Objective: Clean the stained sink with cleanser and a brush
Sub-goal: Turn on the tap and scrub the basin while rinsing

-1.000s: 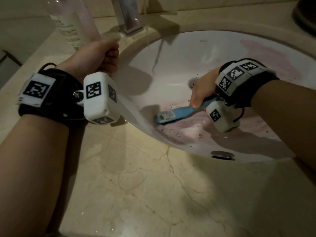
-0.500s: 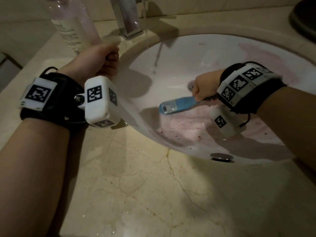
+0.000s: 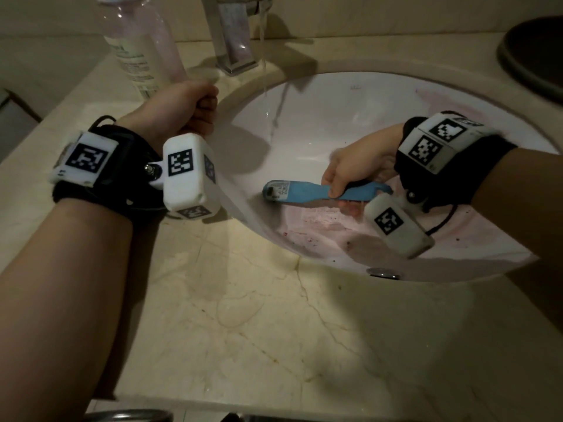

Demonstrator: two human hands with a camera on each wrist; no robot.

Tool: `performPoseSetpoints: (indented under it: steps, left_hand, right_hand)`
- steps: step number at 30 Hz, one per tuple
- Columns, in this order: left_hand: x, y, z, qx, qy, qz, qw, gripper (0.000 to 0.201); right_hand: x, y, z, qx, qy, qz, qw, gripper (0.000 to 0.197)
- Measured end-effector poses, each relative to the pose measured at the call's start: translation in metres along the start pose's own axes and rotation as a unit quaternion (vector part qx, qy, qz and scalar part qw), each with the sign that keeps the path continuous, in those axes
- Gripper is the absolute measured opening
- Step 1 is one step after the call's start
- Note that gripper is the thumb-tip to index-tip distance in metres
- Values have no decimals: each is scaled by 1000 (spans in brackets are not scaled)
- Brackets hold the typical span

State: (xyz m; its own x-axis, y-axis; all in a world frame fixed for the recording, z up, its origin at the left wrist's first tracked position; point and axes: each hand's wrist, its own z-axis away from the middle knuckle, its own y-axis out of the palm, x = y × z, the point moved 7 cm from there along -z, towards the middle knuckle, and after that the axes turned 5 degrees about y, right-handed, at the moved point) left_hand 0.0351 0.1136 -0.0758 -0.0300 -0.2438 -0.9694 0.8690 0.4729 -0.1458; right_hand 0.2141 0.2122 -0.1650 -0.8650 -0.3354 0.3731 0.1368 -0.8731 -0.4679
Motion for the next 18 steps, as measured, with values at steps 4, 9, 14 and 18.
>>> performPoseSetpoints:
  steps: [4,9,14,18]
  left_hand:
    - [0,1,1,-1,-2,-9,1000,41]
    - [-1,0,1,-5,5,-18,1000,40]
    - [0,-1,1,-12,6,-32,999,39]
    - [-1,-1,1,-14,8,-33,999,39]
  right_hand:
    - [-13,13,1,92,37,-167,981,23]
    - [-23,21,-3,112,25,-164,980,26]
    - [-50,-6,-16,5,57,-147,987,23]
    - [-61,-4,-7,57,76,-48,994,29]
